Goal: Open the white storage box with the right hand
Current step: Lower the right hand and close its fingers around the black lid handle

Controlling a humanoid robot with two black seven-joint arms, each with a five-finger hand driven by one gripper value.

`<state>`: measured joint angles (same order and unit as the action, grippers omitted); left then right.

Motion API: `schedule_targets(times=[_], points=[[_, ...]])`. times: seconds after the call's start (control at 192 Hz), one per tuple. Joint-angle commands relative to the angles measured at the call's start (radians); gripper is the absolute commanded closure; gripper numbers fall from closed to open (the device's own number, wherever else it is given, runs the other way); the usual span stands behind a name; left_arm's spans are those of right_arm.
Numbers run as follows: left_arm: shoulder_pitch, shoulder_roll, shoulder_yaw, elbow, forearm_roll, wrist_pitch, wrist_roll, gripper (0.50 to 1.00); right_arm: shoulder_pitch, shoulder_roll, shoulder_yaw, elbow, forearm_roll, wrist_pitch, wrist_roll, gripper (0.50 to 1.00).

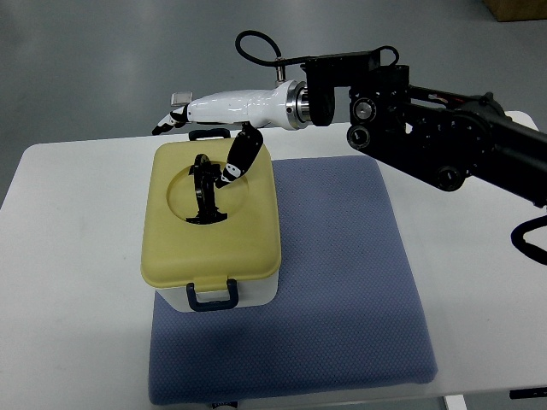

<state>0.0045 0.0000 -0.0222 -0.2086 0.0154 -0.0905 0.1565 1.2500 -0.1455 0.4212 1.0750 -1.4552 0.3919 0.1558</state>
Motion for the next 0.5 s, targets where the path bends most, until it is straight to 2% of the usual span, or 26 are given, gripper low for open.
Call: schedule_targets(times=[0.0, 0.213, 0.306, 0.395, 0.457, 0.494], points=[[0.000, 0.000, 0.001, 0.000, 0.000, 0.000, 0.000, 0.500, -0.004, 0.004, -0.001, 0.000, -0.001, -0.010, 0.002, 0.624], [0.000, 0.000, 0.001, 0.000, 0.000, 0.000, 0.000, 0.500, -0.017, 0.006, -0.002, 0.000, -0.002, -0.022, 0.011, 0.677], [0.000, 0.000, 0.001, 0.000, 0.000, 0.000, 0.000, 0.500, -0.023, 0.006, -0.006, -0.001, -0.002, -0.031, 0.013, 0.738], [0.000, 0.000, 0.001, -0.002, 0.000, 0.000, 0.000, 0.500, -0.032, 0.004, -0.006, -0.001, -0.002, -0.033, 0.016, 0.758], [0.000, 0.000, 0.001, -0.003, 0.000, 0.000, 0.000, 0.500, -0.034, 0.004, -0.006, 0.000, -0.002, -0.033, 0.016, 0.814], [0.000, 0.000, 0.001, -0.005, 0.000, 0.000, 0.000, 0.500, -0.035, 0.004, -0.006, -0.001, -0.002, -0.033, 0.016, 0.826]])
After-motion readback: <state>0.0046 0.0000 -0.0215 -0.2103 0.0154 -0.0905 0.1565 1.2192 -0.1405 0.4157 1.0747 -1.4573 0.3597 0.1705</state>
